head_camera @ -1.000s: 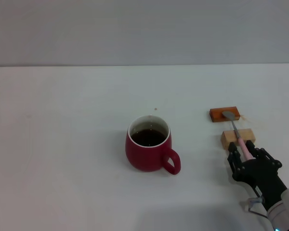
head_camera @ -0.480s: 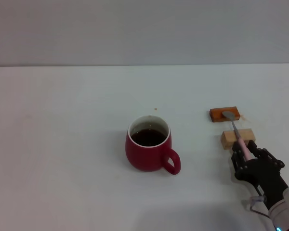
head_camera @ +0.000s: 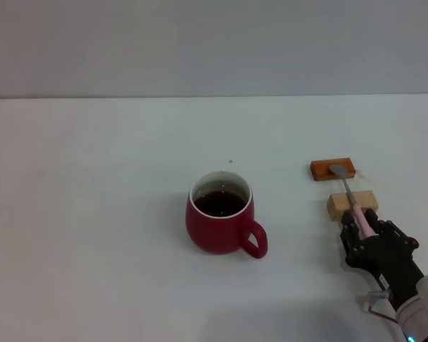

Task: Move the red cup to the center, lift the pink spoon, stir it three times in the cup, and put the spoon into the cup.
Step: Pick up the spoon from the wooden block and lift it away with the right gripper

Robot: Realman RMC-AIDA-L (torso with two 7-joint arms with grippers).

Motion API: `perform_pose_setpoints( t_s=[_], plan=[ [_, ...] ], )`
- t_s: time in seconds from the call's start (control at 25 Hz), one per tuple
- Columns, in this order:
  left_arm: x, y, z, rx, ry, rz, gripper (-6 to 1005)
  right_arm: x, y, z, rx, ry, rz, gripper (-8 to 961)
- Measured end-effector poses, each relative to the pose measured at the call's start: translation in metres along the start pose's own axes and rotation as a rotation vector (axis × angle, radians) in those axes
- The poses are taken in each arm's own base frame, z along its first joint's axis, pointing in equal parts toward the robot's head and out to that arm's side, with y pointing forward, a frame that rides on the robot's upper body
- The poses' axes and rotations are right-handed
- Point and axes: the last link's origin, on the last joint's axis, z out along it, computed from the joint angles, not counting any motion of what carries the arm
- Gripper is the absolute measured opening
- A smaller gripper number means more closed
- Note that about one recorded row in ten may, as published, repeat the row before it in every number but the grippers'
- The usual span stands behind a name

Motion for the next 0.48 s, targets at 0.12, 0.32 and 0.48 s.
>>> perform_pose_setpoints(
  t_s=[0.12, 0.32, 0.48],
  plan=[
    [-0.0002, 0.0001, -0.0002, 0.001, 0.000, -0.001, 843, 0.0000, -0.0005, 0.0001, 0.001, 0.000, -0.001, 330],
    [-0.0006, 0.0009, -0.0007, 0.000, -0.002, -0.002, 844, -0.0001, -0.0011, 0.0001, 0.002, 0.000, -0.002, 313],
    [-0.0011, 0.0011, -0.0014, 0.000, -0.003, -0.003, 844, -0.0003, -0.0008, 0.0001, -0.002, -0.001, -0.005, 299]
  ],
)
